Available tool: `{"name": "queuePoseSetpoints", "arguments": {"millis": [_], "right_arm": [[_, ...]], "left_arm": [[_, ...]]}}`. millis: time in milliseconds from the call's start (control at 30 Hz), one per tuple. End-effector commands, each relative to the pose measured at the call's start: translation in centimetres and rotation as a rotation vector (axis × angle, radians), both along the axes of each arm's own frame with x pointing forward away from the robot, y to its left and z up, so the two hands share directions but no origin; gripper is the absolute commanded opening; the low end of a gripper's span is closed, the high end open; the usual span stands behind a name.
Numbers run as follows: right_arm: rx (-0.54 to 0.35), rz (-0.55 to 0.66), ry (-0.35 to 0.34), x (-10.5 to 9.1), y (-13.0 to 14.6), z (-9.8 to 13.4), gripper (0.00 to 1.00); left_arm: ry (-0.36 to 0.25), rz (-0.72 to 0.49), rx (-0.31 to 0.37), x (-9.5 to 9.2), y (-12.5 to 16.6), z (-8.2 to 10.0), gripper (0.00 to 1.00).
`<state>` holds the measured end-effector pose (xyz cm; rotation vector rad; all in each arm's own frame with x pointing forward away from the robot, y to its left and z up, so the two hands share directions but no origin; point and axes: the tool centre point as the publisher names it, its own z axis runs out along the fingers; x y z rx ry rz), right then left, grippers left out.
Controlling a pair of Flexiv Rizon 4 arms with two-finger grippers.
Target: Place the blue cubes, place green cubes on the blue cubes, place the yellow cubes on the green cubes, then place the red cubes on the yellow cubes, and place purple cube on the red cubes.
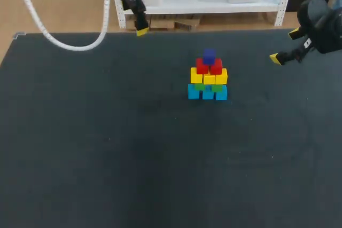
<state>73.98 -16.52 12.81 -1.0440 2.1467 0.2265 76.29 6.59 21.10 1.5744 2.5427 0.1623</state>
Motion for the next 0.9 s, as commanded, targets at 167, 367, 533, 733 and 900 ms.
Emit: {"name": "queuePoseSetpoints", "arguments": {"millis": [167,367,533,733,900], "right_arm": [[0.002,0.002,0.001,0.0,-0.1,0.0,1.00],[0.002,0.002,0.001,0.0,-0.1,0.0,1.00],[0.002,0.002,0.001,0.0,-0.1,0.0,1.00],[0.002,0.002,0.001,0.0,-0.1,0.0,1.00],[0.002,0.002,0.001,0.0,-0.1,0.0,1.00]], "left_arm": [[-0.392,0.008,-0.346,-2.9,6.2,0.0,1.00],[-0.435,0.075,-0.398,-3.7,9.2,-0.7,1.00],[-0.463,0.120,-0.435,-4.3,10.8,-1.4,1.00],[-0.497,0.158,-0.476,-4.8,11.7,-2.6,1.00],[-0.502,0.172,-0.485,-5.0,12.0,-3.8,1.00]]}}
